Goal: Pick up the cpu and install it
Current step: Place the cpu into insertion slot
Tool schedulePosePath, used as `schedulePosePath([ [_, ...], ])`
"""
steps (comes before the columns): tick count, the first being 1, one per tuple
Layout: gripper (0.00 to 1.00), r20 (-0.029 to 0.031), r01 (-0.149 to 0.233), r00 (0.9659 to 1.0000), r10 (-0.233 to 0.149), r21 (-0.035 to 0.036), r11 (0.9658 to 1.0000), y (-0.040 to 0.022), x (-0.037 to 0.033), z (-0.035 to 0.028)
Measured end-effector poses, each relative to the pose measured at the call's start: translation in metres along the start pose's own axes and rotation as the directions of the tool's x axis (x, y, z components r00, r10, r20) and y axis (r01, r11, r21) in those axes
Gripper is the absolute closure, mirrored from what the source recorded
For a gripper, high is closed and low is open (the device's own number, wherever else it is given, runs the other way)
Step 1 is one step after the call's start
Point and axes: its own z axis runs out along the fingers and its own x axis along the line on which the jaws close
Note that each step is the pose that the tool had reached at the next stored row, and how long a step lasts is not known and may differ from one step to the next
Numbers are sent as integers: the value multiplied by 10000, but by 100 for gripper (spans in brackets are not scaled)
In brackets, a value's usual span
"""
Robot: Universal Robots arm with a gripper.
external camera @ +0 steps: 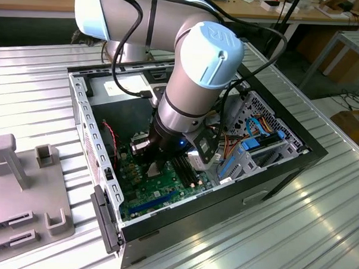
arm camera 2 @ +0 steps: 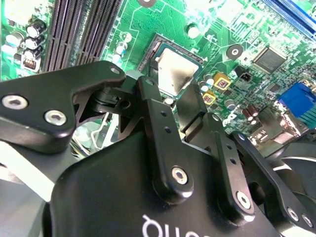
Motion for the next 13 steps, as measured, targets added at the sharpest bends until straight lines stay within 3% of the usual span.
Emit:
schedulePosePath([
  [13, 57, 12, -143, 9999, 143, -19, 9999, -33, 5, 53],
])
